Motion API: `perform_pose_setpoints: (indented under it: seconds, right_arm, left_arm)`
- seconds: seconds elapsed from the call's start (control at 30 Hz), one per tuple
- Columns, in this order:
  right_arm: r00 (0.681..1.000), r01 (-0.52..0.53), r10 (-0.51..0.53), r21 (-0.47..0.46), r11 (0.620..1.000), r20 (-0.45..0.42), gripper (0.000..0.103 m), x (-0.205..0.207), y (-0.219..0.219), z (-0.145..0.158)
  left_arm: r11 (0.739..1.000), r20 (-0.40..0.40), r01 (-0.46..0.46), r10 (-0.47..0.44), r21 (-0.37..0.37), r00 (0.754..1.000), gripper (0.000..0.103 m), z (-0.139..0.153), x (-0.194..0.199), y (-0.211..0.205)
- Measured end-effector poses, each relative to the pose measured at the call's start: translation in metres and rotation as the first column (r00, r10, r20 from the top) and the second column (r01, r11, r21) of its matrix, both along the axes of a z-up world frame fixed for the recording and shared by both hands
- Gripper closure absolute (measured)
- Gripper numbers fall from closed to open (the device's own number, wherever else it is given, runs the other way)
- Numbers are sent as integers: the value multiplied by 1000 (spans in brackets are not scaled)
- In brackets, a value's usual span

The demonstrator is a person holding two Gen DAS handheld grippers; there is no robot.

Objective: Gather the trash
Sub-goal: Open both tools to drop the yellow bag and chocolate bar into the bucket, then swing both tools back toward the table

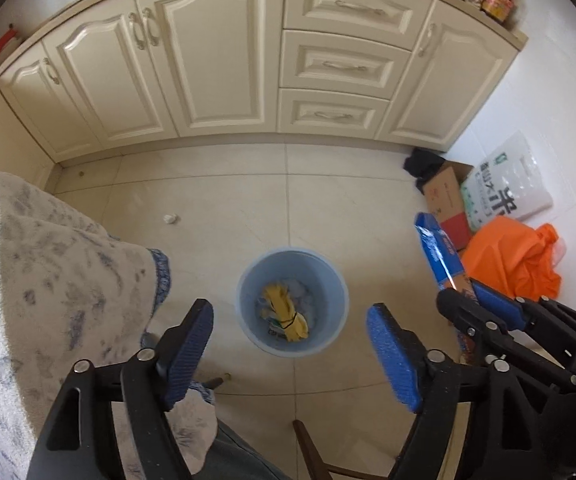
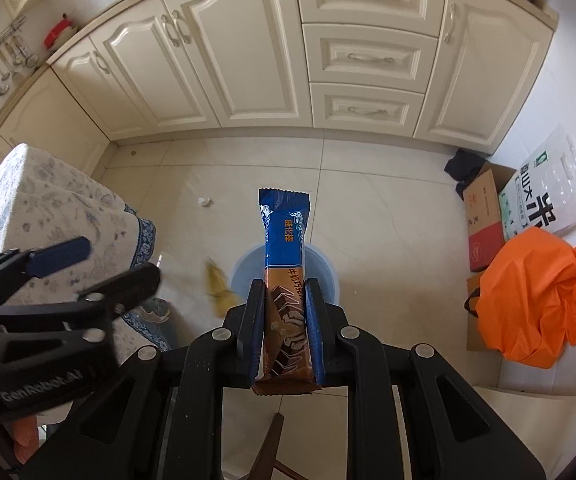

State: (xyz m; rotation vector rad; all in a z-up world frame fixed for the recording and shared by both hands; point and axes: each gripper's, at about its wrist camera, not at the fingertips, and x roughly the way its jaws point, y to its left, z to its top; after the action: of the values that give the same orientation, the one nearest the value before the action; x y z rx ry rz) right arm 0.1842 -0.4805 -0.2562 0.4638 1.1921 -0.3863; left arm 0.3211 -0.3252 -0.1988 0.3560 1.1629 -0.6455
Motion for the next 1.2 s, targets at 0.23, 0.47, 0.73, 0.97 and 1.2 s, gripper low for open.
perform_pose_setpoints:
  seconds: [0.23, 0.47, 0.73, 0.97, 1.2]
  right_arm:
    - [1000, -21, 21, 30, 999, -14, 84, 6, 8, -12]
    - [998, -62, 63, 37, 997, -2, 84, 21, 25, -11]
    - [993, -107, 106, 23, 994, 43, 84, 38, 41, 3]
    - [991, -99, 99, -5, 995, 92, 29, 44, 47, 19]
    - [987, -106, 119, -112, 988, 112, 17, 45, 59, 33]
  left_arm:
    - [998, -9, -61, 61, 34, 998, 27, -10, 4, 23]
    - [994, -8, -98, 99, 38, 995, 27, -5, 3, 42]
    - [994, -14, -109, 110, 23, 994, 28, 1, 2, 62]
    - [993, -8, -118, 118, 18, 993, 28, 7, 2, 75]
    - [991, -7, -132, 132, 15, 991, 28, 11, 2, 86]
